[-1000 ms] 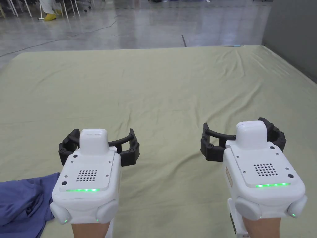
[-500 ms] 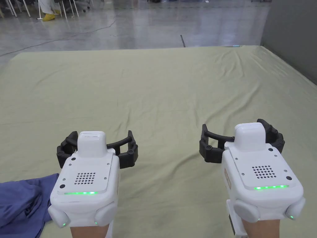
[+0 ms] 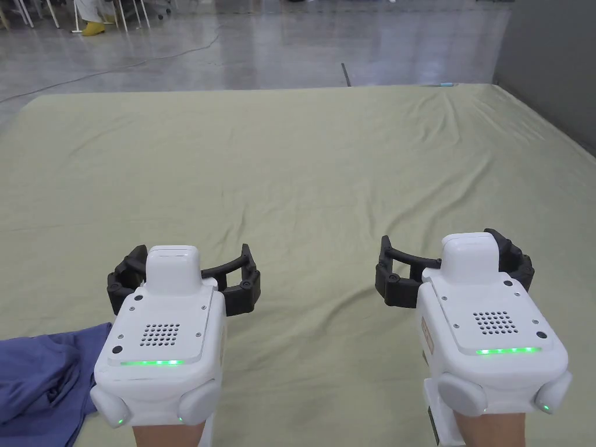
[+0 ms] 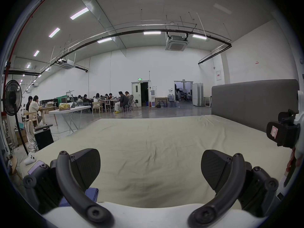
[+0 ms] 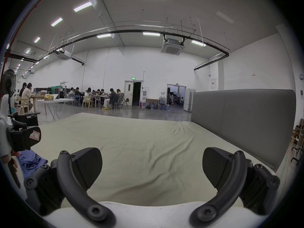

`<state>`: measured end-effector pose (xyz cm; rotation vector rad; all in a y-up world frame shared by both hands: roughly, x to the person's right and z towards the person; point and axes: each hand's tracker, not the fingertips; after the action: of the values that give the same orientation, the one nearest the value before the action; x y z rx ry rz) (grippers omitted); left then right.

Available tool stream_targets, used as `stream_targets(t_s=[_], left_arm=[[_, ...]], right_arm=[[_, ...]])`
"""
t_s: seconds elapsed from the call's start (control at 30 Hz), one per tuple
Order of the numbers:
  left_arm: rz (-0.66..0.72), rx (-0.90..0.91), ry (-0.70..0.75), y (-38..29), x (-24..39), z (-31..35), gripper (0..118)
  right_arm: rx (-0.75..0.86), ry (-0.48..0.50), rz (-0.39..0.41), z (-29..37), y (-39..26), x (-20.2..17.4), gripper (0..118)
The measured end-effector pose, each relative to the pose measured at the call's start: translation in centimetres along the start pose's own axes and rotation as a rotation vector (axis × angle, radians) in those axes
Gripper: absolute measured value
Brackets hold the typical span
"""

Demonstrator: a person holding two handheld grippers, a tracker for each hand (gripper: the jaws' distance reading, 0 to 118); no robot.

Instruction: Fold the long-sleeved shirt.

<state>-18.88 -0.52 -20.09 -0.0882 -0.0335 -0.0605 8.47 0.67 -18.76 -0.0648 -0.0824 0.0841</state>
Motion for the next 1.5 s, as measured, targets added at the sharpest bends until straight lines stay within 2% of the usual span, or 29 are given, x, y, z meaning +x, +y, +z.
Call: stream_targets(t_s=[0.13, 0.17, 0.23, 0.33, 0.37, 0.57, 0.73, 0.83, 0.93, 1.0, 1.07, 1.17, 1.2, 1.33, 1.43, 1.5], left_arm=[[0.004, -0.005, -0.004, 0.0, 0.0, 0.0, 118], [0.005, -0.005, -0.005, 0.0, 0.0, 0.0, 118], [0.005, -0.005, -0.004, 0.0, 0.0, 0.0, 118], [0.003, -0.006, -0.004, 0.1, -0.1, 0.1, 118], [0.003, -0.005, -0.001, 0.2, -0.1, 0.1, 118], [0.001, -0.003, 0.006, 0.3, -0.2, 0.0, 118], [-0.002, -0.005, 0.002, 0.4, -0.2, 0.0, 118], [-0.007, -0.008, 0.004, 0.4, -0.2, 0.0, 118], [-0.011, -0.014, 0.000, 0.3, 0.0, 0.0, 118], [-0.018, -0.013, 0.000, 0.3, 0.0, 0.0, 118], [-0.024, -0.013, -0.002, 0.3, 0.0, -0.1, 118], [-0.018, -0.011, -0.001, 0.4, 0.0, -0.1, 118], [-0.016, -0.010, -0.001, 0.4, 0.0, -0.1, 118], [-0.015, -0.011, -0.001, 0.3, 0.2, -0.1, 118], [-0.018, -0.012, -0.007, 0.0, 0.2, 0.0, 118], [-0.025, -0.012, -0.003, -0.2, 0.3, 0.0, 118]], right_arm=[[-0.031, 0.034, -0.036, -0.1, 0.6, 0.1, 118], [-0.047, 0.013, -0.077, -0.2, 1.0, 0.0, 118], [-0.064, -0.015, -0.109, -0.3, 1.6, -0.2, 118], [-0.052, -0.088, -0.075, -0.1, 2.2, -0.9, 118], [-0.071, -0.069, -0.063, -0.2, 2.4, -0.9, 118], [-0.112, -0.040, -0.124, -0.2, 2.2, -0.9, 118], [-0.116, -0.097, -0.116, -0.3, 2.5, -1.2, 118], [-0.128, -0.062, -0.125, -0.3, 2.5, -0.9, 118], [-0.136, -0.081, -0.149, -0.8, 2.2, -0.8, 118], [-0.158, -0.066, -0.119, -1.0, 1.9, -0.7, 118], [-0.140, -0.123, -0.138, -1.1, 1.6, -0.8, 118], [-0.158, -0.133, -0.139, -1.0, 1.9, -0.7, 118], [-0.162, -0.115, -0.132, -0.9, 2.0, -0.6, 118], [-0.075, 0.073, -0.133, -0.3, 0.9, 0.0, 118], [-0.029, 0.097, -0.124, 0.6, 0.7, 0.0, 118], [0.057, 0.071, -0.067, 1.2, 0.5, -0.3, 118]])
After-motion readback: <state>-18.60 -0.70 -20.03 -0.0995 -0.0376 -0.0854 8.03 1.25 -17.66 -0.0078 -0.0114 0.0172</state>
